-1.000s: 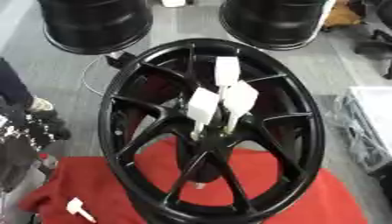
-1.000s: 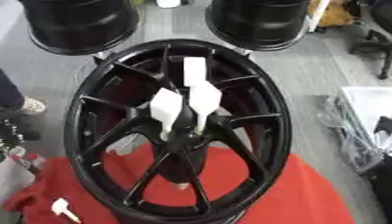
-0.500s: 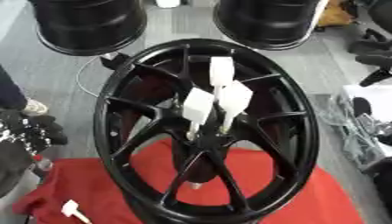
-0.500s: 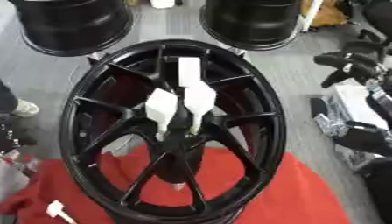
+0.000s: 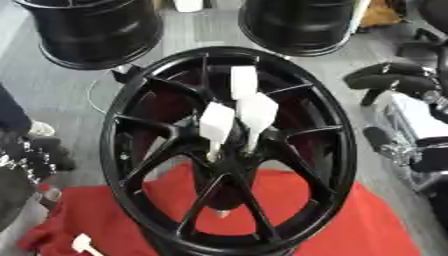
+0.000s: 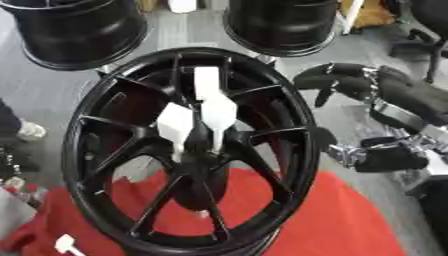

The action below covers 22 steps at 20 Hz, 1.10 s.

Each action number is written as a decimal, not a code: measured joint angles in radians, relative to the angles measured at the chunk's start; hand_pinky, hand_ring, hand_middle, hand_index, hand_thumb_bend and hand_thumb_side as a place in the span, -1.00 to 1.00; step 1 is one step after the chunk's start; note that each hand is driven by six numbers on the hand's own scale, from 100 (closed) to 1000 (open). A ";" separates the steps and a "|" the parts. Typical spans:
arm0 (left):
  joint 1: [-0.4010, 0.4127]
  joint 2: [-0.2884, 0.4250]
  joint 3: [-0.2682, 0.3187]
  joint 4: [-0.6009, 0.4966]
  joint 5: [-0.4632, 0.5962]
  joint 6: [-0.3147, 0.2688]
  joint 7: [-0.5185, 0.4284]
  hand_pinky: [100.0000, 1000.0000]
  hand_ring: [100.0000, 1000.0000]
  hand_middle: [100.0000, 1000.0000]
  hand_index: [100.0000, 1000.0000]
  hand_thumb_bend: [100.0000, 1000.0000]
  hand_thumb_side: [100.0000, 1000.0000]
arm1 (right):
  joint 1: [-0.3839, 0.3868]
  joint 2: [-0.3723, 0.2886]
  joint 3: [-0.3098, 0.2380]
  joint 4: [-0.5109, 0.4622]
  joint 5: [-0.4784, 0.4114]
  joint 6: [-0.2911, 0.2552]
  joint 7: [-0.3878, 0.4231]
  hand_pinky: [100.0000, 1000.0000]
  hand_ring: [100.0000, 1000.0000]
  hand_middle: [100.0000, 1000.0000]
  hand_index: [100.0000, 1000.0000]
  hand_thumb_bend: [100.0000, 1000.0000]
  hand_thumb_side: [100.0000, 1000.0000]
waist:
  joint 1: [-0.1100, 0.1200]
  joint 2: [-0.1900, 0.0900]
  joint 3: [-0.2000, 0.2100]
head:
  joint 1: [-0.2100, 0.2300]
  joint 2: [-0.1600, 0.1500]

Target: Pull the pin out of the wheel hub.

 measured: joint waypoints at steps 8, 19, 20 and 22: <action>-0.002 0.000 0.024 0.000 0.003 -0.016 0.025 0.39 0.21 0.16 0.45 -0.88 0.90 | -0.147 0.077 0.102 0.000 -0.008 0.080 0.115 0.23 0.11 0.70 0.81 -1.00 -0.54 | 0.006 0.000 0.000 | -0.001 0.000; -0.013 0.000 0.041 0.000 0.024 -0.017 0.050 0.39 0.21 0.16 0.45 -0.88 0.88 | -0.278 0.153 0.131 0.027 -0.076 0.191 0.291 0.23 0.05 0.69 0.80 -1.00 -0.47 | 0.005 0.000 0.032 | -0.024 0.000; -0.015 0.000 0.041 0.000 0.025 -0.017 0.051 0.38 0.21 0.16 0.45 -0.88 0.88 | -0.289 0.157 0.130 0.032 -0.079 0.195 0.308 0.22 0.03 0.68 0.80 -1.00 -0.48 | 0.005 0.000 0.036 | -0.026 0.001; -0.015 0.000 0.041 0.000 0.026 -0.016 0.052 0.38 0.21 0.16 0.45 -0.88 0.89 | -0.308 0.166 0.124 0.043 -0.086 0.201 0.343 0.22 0.02 0.68 0.79 -1.00 -0.48 | 0.004 0.000 0.042 | -0.031 0.001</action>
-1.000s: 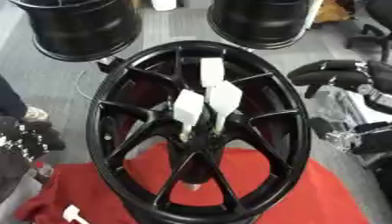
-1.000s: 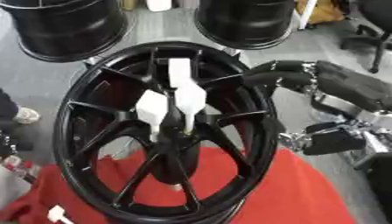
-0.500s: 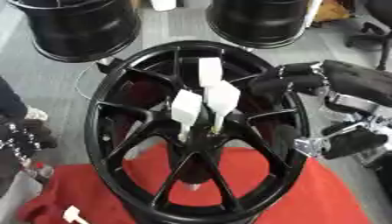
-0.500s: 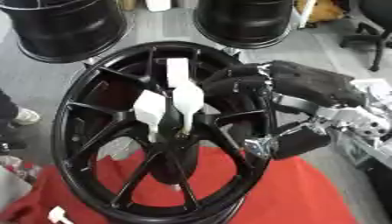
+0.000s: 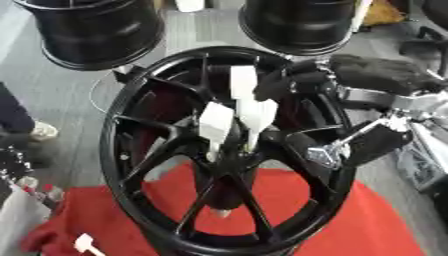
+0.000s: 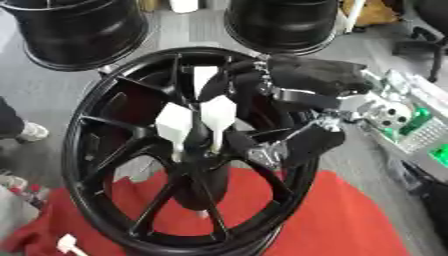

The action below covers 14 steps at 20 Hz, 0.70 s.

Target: Pull the pin out of the wheel hub.

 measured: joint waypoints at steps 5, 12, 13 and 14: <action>-0.001 0.000 0.000 0.000 0.000 0.000 0.000 0.38 0.21 0.16 0.45 -0.88 0.89 | -0.037 0.020 -0.023 0.034 -0.012 0.015 0.084 0.22 0.00 0.63 0.78 -1.00 -0.43 | -0.003 0.000 0.013 | -0.011 0.000; -0.006 0.000 0.000 0.000 0.000 0.002 -0.001 0.38 0.21 0.16 0.45 -0.88 0.89 | -0.058 0.055 -0.062 0.116 -0.015 0.026 0.200 0.18 -0.11 0.57 0.75 -1.00 -0.42 | 0.000 0.000 0.028 | -0.026 0.000; -0.007 -0.001 -0.001 0.000 0.000 0.002 -0.002 0.38 0.21 0.15 0.45 -0.88 0.89 | -0.060 0.061 -0.069 0.130 -0.014 0.026 0.217 0.18 -0.11 0.57 0.75 -1.00 -0.42 | 0.001 0.000 0.030 | -0.029 0.000; -0.007 -0.002 -0.001 0.001 0.000 0.003 -0.003 0.38 0.21 0.14 0.45 -0.88 0.90 | -0.063 0.067 -0.077 0.144 -0.012 0.027 0.234 0.18 -0.12 0.57 0.75 -1.00 -0.43 | 0.001 0.000 0.032 | -0.031 0.000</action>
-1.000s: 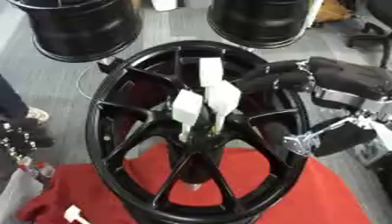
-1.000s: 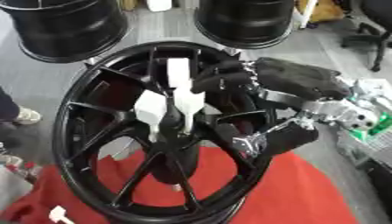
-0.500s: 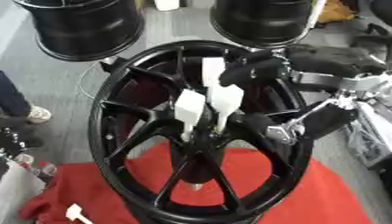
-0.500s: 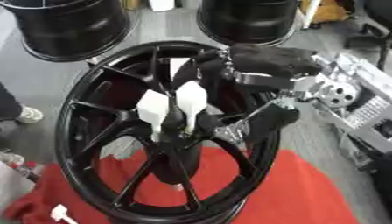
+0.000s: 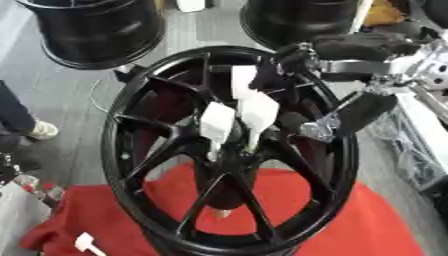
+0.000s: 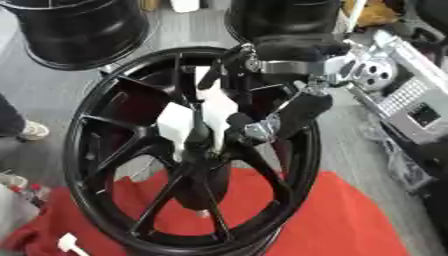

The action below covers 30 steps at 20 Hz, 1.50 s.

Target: Pull the pin out of the wheel hub.

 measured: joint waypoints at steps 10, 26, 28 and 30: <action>0.000 -0.009 -0.006 0.006 -0.002 -0.002 -0.010 0.38 0.21 0.13 0.45 -0.88 0.90 | -0.017 0.040 -0.050 0.110 0.039 -0.011 0.085 0.17 -0.15 0.57 0.76 -1.00 -0.38 | 0.006 0.002 0.015 | -0.022 0.005; 0.000 -0.016 -0.013 0.007 -0.004 -0.007 -0.019 0.38 0.20 0.13 0.46 -0.88 0.90 | -0.035 0.090 -0.038 0.163 0.094 -0.041 0.104 0.16 -0.19 0.55 0.76 -1.00 -0.22 | 0.017 0.007 0.026 | -0.031 0.021; 0.000 -0.016 -0.013 0.007 -0.004 -0.007 -0.019 0.38 0.19 0.13 0.46 -0.88 0.90 | -0.035 0.095 -0.033 0.165 0.098 -0.042 0.110 0.16 -0.19 0.55 0.76 -1.00 -0.18 | 0.017 0.007 0.026 | -0.031 0.025; 0.000 -0.016 -0.013 0.007 -0.004 -0.007 -0.019 0.38 0.19 0.13 0.46 -0.87 0.90 | -0.035 0.097 -0.031 0.165 0.102 -0.042 0.114 0.16 -0.20 0.54 0.75 -1.00 -0.10 | 0.017 0.007 0.026 | -0.031 0.025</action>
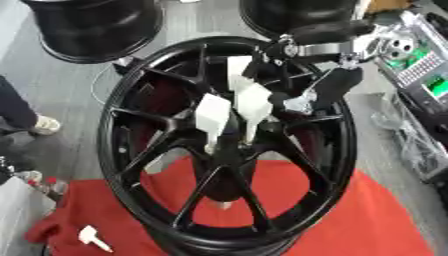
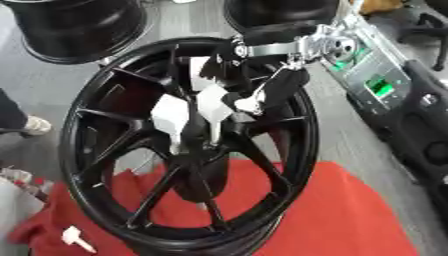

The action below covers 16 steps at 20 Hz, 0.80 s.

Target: Pull the pin out of the wheel hub.

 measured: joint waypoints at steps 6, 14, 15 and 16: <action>0.000 -0.001 0.000 0.000 0.000 0.000 0.000 0.38 0.19 0.13 0.46 -0.87 0.89 | 0.000 0.012 0.011 0.006 0.012 0.003 0.014 0.16 -0.20 0.53 0.76 -1.00 -0.03 | 0.001 0.001 0.000 | 0.000 0.000; -0.002 -0.008 0.000 0.000 0.000 0.000 0.000 0.37 0.19 0.12 0.46 -0.87 0.89 | 0.000 0.018 0.017 0.019 0.061 -0.002 0.025 0.16 -0.20 0.56 0.78 -1.00 0.04 | 0.001 0.003 0.004 | 0.000 0.000; -0.002 -0.008 0.000 0.000 0.000 0.000 0.000 0.37 0.19 0.12 0.46 -0.87 0.89 | 0.000 0.018 0.017 0.022 0.066 -0.004 0.027 0.17 -0.20 0.56 0.78 -1.00 0.04 | 0.001 0.003 0.004 | 0.000 0.000; -0.002 -0.008 0.000 0.000 0.000 0.000 0.000 0.37 0.19 0.12 0.46 -0.87 0.89 | 0.000 0.018 0.017 0.025 0.073 -0.005 0.028 0.17 -0.20 0.56 0.78 -1.00 0.03 | 0.001 0.003 0.005 | 0.000 0.000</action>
